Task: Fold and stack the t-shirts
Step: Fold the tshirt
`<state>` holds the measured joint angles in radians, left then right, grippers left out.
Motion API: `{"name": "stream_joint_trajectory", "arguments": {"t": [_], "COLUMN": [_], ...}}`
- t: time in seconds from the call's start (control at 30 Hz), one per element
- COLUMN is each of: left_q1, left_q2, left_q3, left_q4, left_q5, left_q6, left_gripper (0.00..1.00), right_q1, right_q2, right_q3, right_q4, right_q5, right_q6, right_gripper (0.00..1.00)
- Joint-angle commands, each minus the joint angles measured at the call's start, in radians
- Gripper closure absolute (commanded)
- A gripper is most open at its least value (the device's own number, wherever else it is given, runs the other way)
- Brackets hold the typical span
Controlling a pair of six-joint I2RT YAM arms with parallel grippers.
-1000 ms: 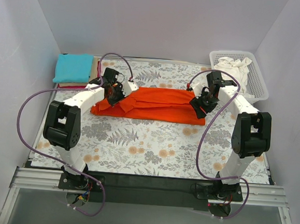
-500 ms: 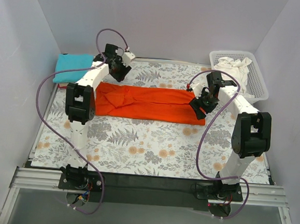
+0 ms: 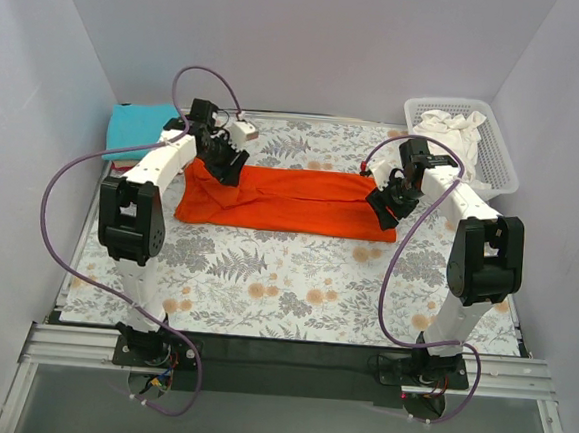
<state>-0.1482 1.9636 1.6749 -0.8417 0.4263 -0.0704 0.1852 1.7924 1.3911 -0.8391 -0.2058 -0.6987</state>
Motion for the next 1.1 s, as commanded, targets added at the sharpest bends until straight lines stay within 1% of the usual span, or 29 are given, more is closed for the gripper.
{"name": "stream_joint_trajectory", "arguments": {"t": [0.0, 0.13, 0.27, 0.3, 0.37, 0.4, 0.5, 0.53, 0.57, 0.6, 0.73, 0.9, 0.97, 1.0, 1.07], "left_q1": [-0.039, -0.086, -0.109, -0.111, -0.113, -0.113, -0.111, -0.110, -0.110, -0.110, -0.085, -0.036, -0.033, -0.031, -0.019], "left_q2": [-0.020, -0.029, -0.031, -0.028, -0.022, -0.016, -0.011, -0.011, -0.009, -0.008, 0.036, 0.141, 0.191, 0.202, 0.219], "left_q3": [-0.056, -0.127, -0.179, -0.184, -0.181, -0.179, -0.156, -0.138, -0.127, -0.119, -0.049, 0.129, 0.170, 0.198, 0.220], "left_q4": [-0.010, 0.032, 0.087, 0.101, 0.130, 0.138, 0.151, 0.167, 0.173, 0.181, 0.222, 0.245, 0.233, 0.225, 0.224], "left_q5": [-0.001, -0.056, -0.145, -0.184, -0.214, -0.234, -0.261, -0.268, -0.271, -0.276, -0.293, -0.331, -0.345, -0.350, -0.356], "left_q6": [0.000, 0.027, 0.035, 0.034, 0.031, 0.029, 0.034, 0.031, 0.029, 0.027, 0.012, -0.028, -0.032, -0.040, -0.064], "left_gripper": [0.54, 0.52, 0.51, 0.52, 0.56, 0.59, 0.81, 0.94, 0.99, 1.00, 1.00, 1.00, 0.85, 0.75, 0.66], "right_q1": [-0.004, -0.004, -0.003, -0.003, -0.003, -0.004, -0.004, -0.003, -0.003, -0.004, -0.003, -0.003, -0.003, -0.003, -0.004], "right_q2": [-0.014, -0.005, 0.002, 0.002, 0.005, 0.005, 0.010, 0.012, 0.015, 0.015, 0.015, 0.010, 0.009, 0.010, 0.010], "right_q3": [0.020, 0.020, 0.013, 0.011, 0.009, 0.009, 0.009, 0.009, 0.009, 0.009, 0.008, -0.001, -0.001, -0.003, 0.000], "right_q4": [-0.012, -0.012, -0.012, -0.009, -0.009, -0.009, -0.009, -0.011, -0.008, -0.009, -0.009, -0.008, -0.009, -0.009, -0.008], "right_q5": [-0.017, -0.018, -0.021, -0.023, -0.024, -0.024, -0.023, -0.024, -0.023, -0.023, -0.018, -0.020, -0.021, -0.021, -0.018], "right_q6": [-0.004, -0.002, 0.004, 0.005, 0.008, 0.007, 0.007, 0.007, 0.005, 0.005, 0.001, -0.001, -0.002, -0.002, -0.001], "right_gripper": [0.45, 0.47, 0.48, 0.49, 0.49, 0.49, 0.50, 0.51, 0.51, 0.51, 0.52, 0.52, 0.52, 0.52, 0.52]}}
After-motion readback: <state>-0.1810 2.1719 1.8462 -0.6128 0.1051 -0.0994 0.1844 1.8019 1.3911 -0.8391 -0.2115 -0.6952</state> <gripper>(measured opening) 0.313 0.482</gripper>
